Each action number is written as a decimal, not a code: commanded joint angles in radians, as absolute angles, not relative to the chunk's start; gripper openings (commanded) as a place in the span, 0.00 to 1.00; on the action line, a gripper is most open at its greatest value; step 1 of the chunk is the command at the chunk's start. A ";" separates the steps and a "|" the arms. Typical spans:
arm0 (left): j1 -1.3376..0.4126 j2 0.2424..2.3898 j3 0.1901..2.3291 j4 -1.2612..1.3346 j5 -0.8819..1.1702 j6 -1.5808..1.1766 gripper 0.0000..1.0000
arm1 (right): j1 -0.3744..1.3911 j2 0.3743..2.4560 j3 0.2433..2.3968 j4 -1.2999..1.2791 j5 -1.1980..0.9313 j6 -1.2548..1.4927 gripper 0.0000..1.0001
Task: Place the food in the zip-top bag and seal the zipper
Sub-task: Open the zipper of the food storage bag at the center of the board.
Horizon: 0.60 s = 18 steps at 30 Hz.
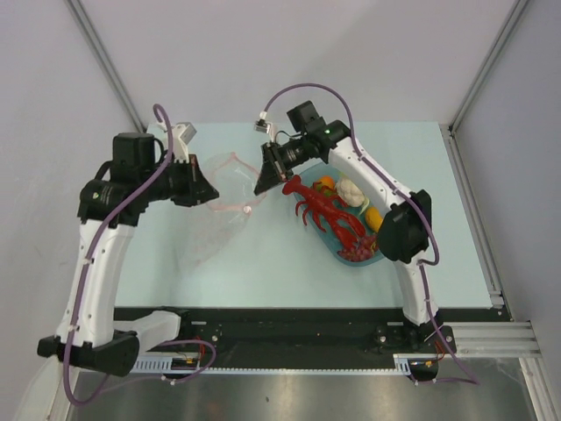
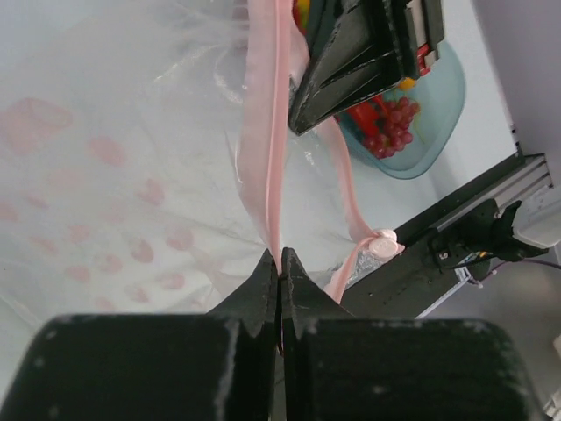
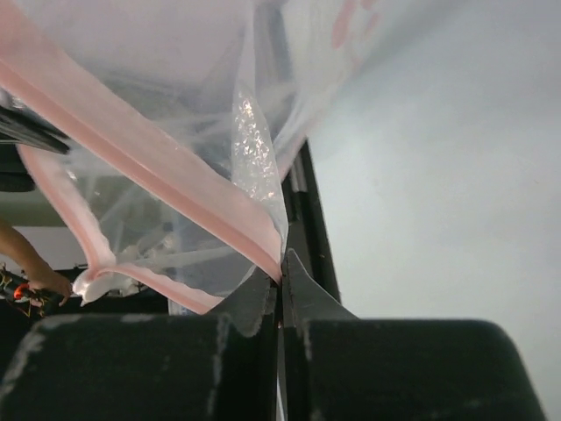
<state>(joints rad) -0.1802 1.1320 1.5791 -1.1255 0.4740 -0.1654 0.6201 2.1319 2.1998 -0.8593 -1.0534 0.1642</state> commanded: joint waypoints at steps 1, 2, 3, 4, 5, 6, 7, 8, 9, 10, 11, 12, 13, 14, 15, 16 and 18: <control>-0.181 1.225 1.499 -1.077 0.442 -0.193 0.00 | 0.554 2.177 2.218 -1.051 -0.939 -0.085 0.00; -0.181 1.242 1.485 -1.060 0.446 -0.177 0.00 | 0.543 2.172 2.211 -1.071 -0.915 -0.118 0.00; -0.179 1.284 1.459 -1.054 0.457 -0.173 0.00 | 0.538 2.158 2.197 -1.107 -0.864 -0.158 0.00; -0.179 1.299 1.450 -1.048 0.469 -0.169 0.00 | 0.540 2.146 2.185 -1.123 -0.839 -0.216 0.00; -0.178 1.319 1.442 -1.036 0.482 -0.169 0.00 | 0.540 2.137 2.172 -1.135 -0.816 -0.241 0.00; -0.173 1.340 1.427 -1.022 0.497 -0.172 0.00 | 0.541 2.120 2.137 -1.143 -0.772 -0.255 0.00; -0.172 1.348 1.419 -1.006 0.517 -0.176 0.00 | 0.541 2.093 2.119 -1.141 -0.755 -0.267 0.05; -0.172 1.348 1.408 -0.965 0.520 -0.192 0.00 | 0.541 2.076 2.105 -1.141 -0.743 -0.293 0.07; -0.173 1.348 1.384 -0.938 0.523 -0.205 0.00 | 0.545 2.063 2.089 -1.137 -0.732 -0.304 0.10; -0.173 1.341 1.368 -0.910 0.532 -0.219 0.00 | 0.548 2.043 2.070 -1.134 -0.706 -0.311 0.19; -0.173 1.338 1.353 -0.860 0.538 -0.245 0.00 | 0.549 2.037 2.068 -1.132 -0.697 -0.324 0.22; -0.172 1.329 1.329 -0.839 0.545 -0.256 0.00 | 0.549 2.033 2.066 -1.128 -0.683 -0.325 0.31; -0.173 1.328 1.318 -0.803 0.557 -0.270 0.00 | 0.549 2.017 2.072 -1.124 -0.674 -0.327 0.37; -0.173 1.325 1.303 -0.792 0.563 -0.273 0.00 | 0.546 2.013 2.077 -1.124 -0.664 -0.328 0.46; -0.173 1.322 1.296 -0.779 0.568 -0.275 0.00 | 0.534 2.003 2.080 -1.124 -0.655 -0.328 0.65; -0.173 1.318 1.287 -0.746 0.596 -0.276 0.00 | 0.525 1.981 2.085 -1.124 -0.652 -0.328 0.71; -0.173 1.312 1.252 -0.713 0.646 -0.275 0.00 | 0.497 1.951 2.079 -1.127 -0.663 -0.321 0.81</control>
